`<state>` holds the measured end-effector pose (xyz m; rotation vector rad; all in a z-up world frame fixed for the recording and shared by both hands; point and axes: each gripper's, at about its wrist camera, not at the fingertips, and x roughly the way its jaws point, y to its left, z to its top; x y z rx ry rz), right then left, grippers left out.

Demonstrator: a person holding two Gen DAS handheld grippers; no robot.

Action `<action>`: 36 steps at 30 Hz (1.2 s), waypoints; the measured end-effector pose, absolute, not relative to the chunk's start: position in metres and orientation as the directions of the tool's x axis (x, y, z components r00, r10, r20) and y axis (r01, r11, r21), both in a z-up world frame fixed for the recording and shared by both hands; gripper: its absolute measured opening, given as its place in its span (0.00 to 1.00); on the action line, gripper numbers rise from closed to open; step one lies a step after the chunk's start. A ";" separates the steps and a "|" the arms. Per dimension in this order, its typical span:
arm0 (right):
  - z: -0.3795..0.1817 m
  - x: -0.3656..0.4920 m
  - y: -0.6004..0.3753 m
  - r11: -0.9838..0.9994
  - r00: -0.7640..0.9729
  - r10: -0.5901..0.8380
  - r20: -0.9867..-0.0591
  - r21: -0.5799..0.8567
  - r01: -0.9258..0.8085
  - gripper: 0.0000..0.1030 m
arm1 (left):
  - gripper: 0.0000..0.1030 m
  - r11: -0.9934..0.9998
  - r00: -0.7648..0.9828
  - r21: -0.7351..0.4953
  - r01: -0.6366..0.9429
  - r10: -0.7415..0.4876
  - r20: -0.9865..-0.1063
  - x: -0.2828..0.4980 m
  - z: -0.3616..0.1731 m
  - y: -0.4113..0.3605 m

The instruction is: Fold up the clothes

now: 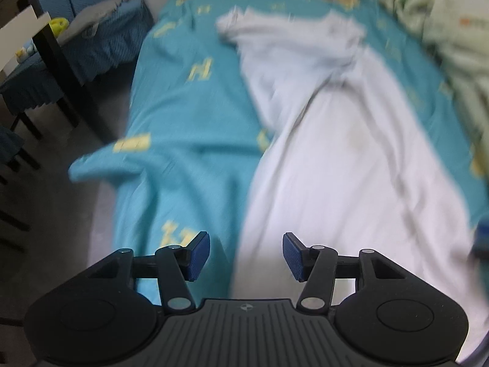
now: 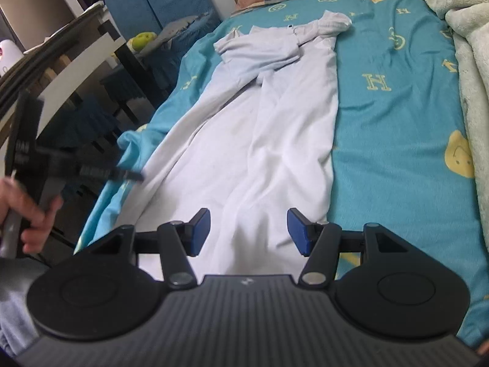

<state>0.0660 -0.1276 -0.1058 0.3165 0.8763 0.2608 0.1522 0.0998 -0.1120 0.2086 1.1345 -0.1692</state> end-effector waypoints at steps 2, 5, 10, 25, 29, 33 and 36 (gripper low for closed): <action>-0.108 0.071 -0.132 0.921 0.613 0.345 -0.711 0.382 -0.075 0.57 | 0.54 0.965 0.353 0.089 0.248 -0.004 -0.936 0.150 -0.119 0.109; -0.109 0.074 -0.140 0.903 0.617 0.365 -0.697 0.428 -0.051 0.57 | 0.52 0.963 0.286 0.067 0.262 -0.011 -0.958 0.143 -0.121 0.117; -0.105 0.077 -0.147 0.877 0.636 0.391 -0.665 0.478 -0.039 0.57 | 0.49 0.944 0.224 0.071 0.323 -0.003 -0.975 0.124 -0.117 0.107; -0.101 0.072 -0.158 0.857 0.657 0.392 -0.643 0.515 -0.008 0.57 | 0.03 0.902 0.121 0.146 0.406 0.105 -0.987 0.082 -0.102 0.072; -0.098 0.065 -0.164 0.856 0.670 0.385 -0.635 0.518 -0.001 0.57 | 0.03 0.911 0.182 0.086 0.404 0.012 -0.983 0.068 -0.057 0.056; -0.095 0.060 -0.172 0.853 0.685 0.370 -0.628 0.521 0.017 0.58 | 0.03 0.897 0.228 -0.002 0.441 -0.114 -0.967 0.051 -0.017 0.023; -0.094 0.059 -0.175 0.855 0.689 0.363 -0.628 0.517 0.021 0.58 | 0.03 0.877 0.234 -0.027 0.480 -0.157 -0.960 0.031 -0.017 -0.007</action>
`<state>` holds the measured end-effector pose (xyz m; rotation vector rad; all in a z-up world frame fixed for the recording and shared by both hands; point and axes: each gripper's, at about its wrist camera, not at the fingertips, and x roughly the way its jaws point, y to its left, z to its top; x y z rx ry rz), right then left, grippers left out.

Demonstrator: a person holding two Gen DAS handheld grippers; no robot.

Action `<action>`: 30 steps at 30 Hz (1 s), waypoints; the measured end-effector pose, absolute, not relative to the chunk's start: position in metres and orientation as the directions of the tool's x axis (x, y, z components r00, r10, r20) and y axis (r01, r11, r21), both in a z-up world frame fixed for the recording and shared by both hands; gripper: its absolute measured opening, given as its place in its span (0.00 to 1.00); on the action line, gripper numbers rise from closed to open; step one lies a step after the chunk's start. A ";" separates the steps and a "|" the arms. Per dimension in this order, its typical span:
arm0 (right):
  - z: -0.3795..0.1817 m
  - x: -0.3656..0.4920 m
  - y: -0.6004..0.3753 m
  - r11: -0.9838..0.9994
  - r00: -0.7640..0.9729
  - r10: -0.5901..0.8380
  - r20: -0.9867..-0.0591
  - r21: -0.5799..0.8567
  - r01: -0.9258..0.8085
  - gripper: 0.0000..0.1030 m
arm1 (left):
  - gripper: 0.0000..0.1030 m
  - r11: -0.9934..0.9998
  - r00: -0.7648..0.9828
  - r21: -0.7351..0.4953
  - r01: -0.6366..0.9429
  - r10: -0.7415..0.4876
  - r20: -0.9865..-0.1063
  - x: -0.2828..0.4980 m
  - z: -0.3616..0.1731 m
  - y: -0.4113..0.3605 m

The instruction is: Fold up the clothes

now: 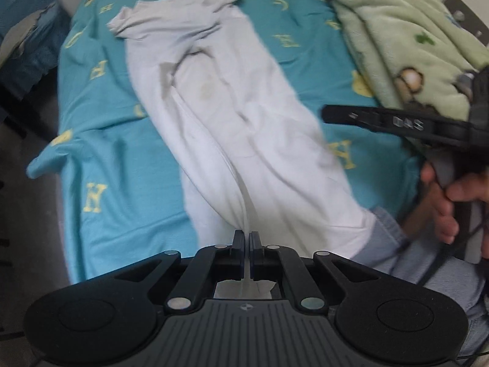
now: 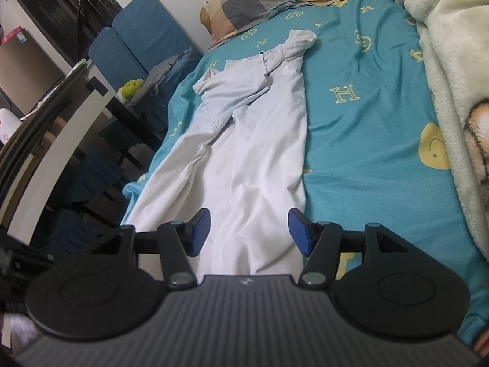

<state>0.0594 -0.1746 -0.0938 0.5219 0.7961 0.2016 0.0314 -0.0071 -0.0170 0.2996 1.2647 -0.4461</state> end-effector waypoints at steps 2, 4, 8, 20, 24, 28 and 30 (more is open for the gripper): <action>-0.094 0.060 -0.176 0.858 0.689 0.360 -0.629 0.513 0.021 0.58 | 0.03 0.874 0.222 -0.050 0.484 -0.178 -0.959 0.028 -0.038 -0.016; -0.094 0.059 -0.176 0.862 0.685 0.359 -0.633 0.506 0.016 0.58 | 0.03 0.870 0.197 -0.090 0.485 -0.209 -0.958 0.027 -0.059 -0.025; -0.096 0.056 -0.174 0.877 0.664 0.366 -0.653 0.479 -0.013 0.58 | 0.07 0.878 0.181 -0.104 0.468 -0.210 -0.961 0.023 -0.092 -0.024; -0.120 0.052 -0.167 0.896 0.523 0.367 -0.770 0.443 0.023 0.69 | 0.70 0.941 0.332 -0.171 0.293 -0.268 -0.904 0.043 -0.057 0.066; -0.134 0.050 -0.151 0.908 0.421 0.385 -0.821 0.420 -0.011 0.68 | 0.69 0.953 0.254 -0.203 0.226 -0.259 -0.932 0.063 -0.086 0.084; -0.148 0.052 -0.138 0.901 0.321 0.420 -0.849 0.432 -0.037 0.68 | 0.70 0.938 0.178 -0.242 0.249 -0.290 -0.940 0.071 -0.105 0.075; -0.150 0.049 -0.133 0.892 0.293 0.443 -0.847 0.451 -0.045 0.68 | 0.68 0.930 0.118 -0.259 0.261 -0.297 -0.948 0.075 -0.116 0.068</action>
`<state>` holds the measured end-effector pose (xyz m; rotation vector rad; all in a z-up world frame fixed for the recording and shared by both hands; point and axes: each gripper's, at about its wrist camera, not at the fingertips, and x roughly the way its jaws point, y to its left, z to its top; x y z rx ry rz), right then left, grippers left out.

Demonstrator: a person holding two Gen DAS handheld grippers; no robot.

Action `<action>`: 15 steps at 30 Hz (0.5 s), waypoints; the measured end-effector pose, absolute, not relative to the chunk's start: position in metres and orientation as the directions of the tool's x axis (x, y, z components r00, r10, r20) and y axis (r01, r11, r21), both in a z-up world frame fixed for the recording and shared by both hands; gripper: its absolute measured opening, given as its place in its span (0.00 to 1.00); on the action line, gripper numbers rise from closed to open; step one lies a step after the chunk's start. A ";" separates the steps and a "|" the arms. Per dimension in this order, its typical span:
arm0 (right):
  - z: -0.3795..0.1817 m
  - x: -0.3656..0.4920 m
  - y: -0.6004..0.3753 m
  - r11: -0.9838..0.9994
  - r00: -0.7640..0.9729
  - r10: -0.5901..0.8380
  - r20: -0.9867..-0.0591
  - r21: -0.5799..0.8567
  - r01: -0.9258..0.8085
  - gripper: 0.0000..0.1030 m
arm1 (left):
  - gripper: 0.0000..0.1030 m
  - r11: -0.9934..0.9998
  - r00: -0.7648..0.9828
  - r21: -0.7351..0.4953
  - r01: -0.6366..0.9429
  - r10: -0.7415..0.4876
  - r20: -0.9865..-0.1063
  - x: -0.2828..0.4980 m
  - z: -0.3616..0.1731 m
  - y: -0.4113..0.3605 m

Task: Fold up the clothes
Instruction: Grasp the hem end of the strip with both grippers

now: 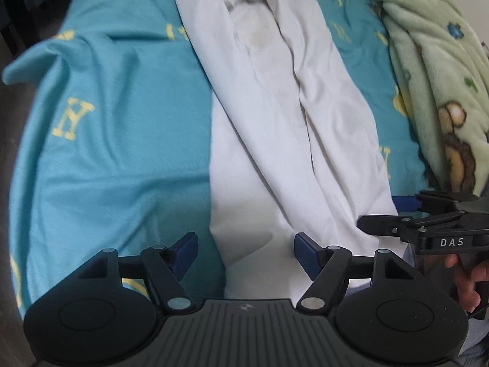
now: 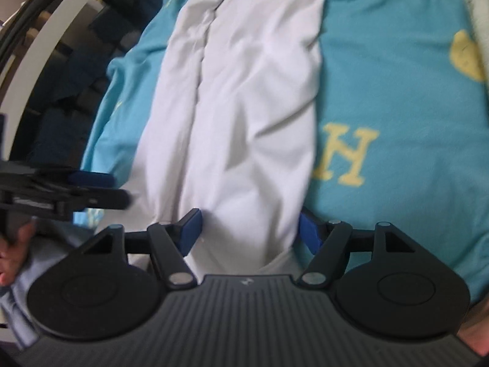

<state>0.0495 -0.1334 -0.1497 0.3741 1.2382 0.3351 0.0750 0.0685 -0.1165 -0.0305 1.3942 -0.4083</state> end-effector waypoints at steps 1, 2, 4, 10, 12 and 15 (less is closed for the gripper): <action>-0.149 0.048 -0.130 0.896 0.287 0.436 -0.853 0.440 -0.053 0.68 | 0.67 0.922 0.077 -0.278 0.269 -0.308 -0.948 0.076 -0.121 0.067; -0.148 0.046 -0.126 0.902 0.283 0.428 -0.858 0.427 -0.069 0.68 | 0.65 0.916 0.043 -0.298 0.269 -0.320 -0.946 0.077 -0.125 0.068; -0.145 0.043 -0.119 0.911 0.277 0.411 -0.869 0.399 -0.100 0.58 | 0.55 0.909 -0.004 -0.326 0.259 -0.337 -0.942 0.078 -0.130 0.069; -0.117 0.032 -0.113 0.922 0.304 0.386 -0.871 0.354 -0.157 0.14 | 0.04 0.898 0.019 -0.346 0.273 -0.365 -0.931 0.067 -0.116 0.071; -0.100 0.028 -0.120 0.916 0.333 0.402 -0.853 0.373 -0.150 0.13 | 0.03 0.882 0.063 -0.384 0.273 -0.415 -0.908 0.060 -0.097 0.076; -0.068 0.020 -0.140 0.907 0.401 0.419 -0.814 0.397 -0.141 0.13 | 0.03 0.856 0.154 -0.441 0.268 -0.490 -0.858 0.046 -0.060 0.089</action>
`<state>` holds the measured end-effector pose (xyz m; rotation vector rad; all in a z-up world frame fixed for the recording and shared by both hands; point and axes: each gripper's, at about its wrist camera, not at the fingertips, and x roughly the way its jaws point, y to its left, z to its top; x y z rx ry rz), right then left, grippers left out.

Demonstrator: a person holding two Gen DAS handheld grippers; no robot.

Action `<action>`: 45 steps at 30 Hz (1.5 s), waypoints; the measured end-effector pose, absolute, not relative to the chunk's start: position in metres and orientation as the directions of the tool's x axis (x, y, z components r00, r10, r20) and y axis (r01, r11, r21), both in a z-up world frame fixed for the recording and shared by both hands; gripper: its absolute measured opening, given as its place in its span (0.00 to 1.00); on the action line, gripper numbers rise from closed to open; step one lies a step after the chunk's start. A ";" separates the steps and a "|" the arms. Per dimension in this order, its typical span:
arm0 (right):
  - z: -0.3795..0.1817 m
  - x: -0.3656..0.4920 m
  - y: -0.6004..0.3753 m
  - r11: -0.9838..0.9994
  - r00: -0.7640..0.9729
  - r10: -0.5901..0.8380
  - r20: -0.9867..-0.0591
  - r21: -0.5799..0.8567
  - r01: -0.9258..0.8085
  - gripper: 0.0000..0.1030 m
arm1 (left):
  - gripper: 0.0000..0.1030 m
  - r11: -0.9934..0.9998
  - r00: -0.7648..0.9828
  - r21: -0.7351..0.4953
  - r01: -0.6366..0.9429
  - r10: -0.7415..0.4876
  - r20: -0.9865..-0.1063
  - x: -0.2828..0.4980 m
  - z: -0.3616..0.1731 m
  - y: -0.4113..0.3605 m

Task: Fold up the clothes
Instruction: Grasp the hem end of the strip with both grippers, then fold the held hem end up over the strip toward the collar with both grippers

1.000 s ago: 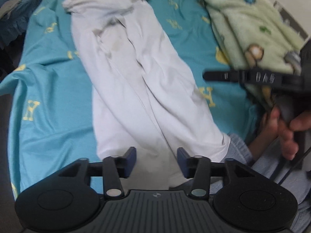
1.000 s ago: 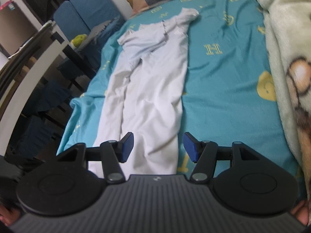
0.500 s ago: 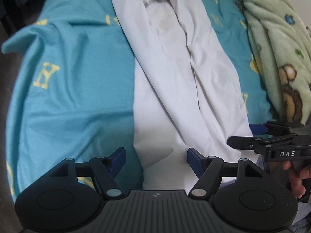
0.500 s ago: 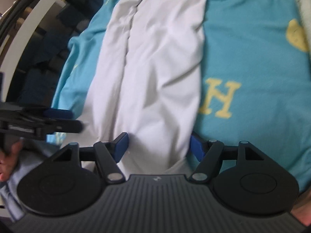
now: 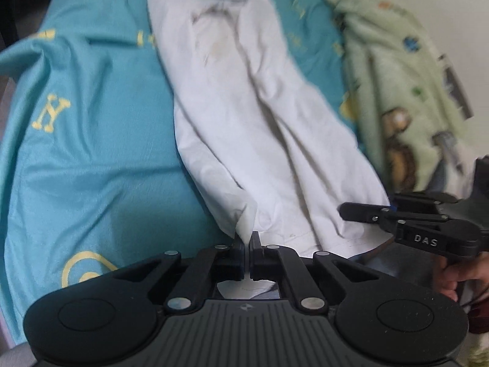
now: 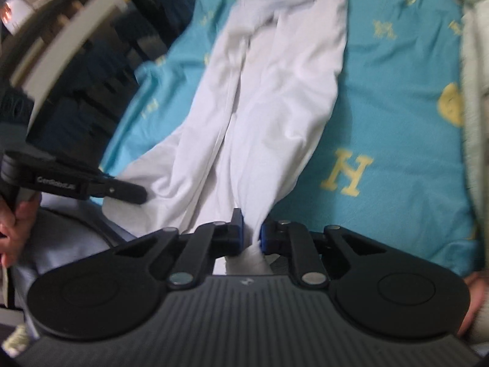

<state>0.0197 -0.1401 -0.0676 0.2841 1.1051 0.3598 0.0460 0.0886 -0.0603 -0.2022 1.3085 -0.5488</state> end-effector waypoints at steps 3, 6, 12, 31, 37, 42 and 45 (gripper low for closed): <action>-0.034 0.008 -0.166 0.897 0.486 0.427 -0.762 0.426 -0.120 0.12 | 0.03 0.837 0.244 -0.478 0.267 -0.538 -0.807 0.027 -0.020 0.102; -0.005 -0.009 -0.189 0.881 0.558 0.438 -0.704 0.461 -0.110 0.12 | 0.03 0.819 0.315 -0.505 0.271 -0.571 -0.758 0.002 0.014 0.109; 0.023 -0.079 -0.198 0.858 0.590 0.489 -0.643 0.475 -0.194 0.12 | 0.03 0.763 0.366 -0.558 0.326 -0.646 -0.670 -0.074 0.039 0.111; 0.027 -0.013 -0.209 0.883 0.735 0.379 -0.562 0.458 -0.105 0.12 | 0.03 0.863 0.674 -0.341 0.372 -0.504 -0.539 -0.034 0.063 0.059; -0.004 0.071 -0.211 0.887 0.761 0.326 -0.561 0.459 -0.042 0.12 | 0.03 0.908 0.730 -0.300 0.292 -0.414 -0.544 0.052 0.032 0.045; -0.044 0.135 -0.209 0.902 0.751 0.290 -0.593 0.433 -0.007 0.12 | 0.04 0.929 0.733 -0.300 0.219 -0.359 -0.578 0.118 -0.014 0.045; -0.070 0.166 -0.206 0.904 0.741 0.294 -0.603 0.428 -0.010 0.12 | 0.04 0.936 0.734 -0.307 0.169 -0.328 -0.595 0.149 -0.044 0.049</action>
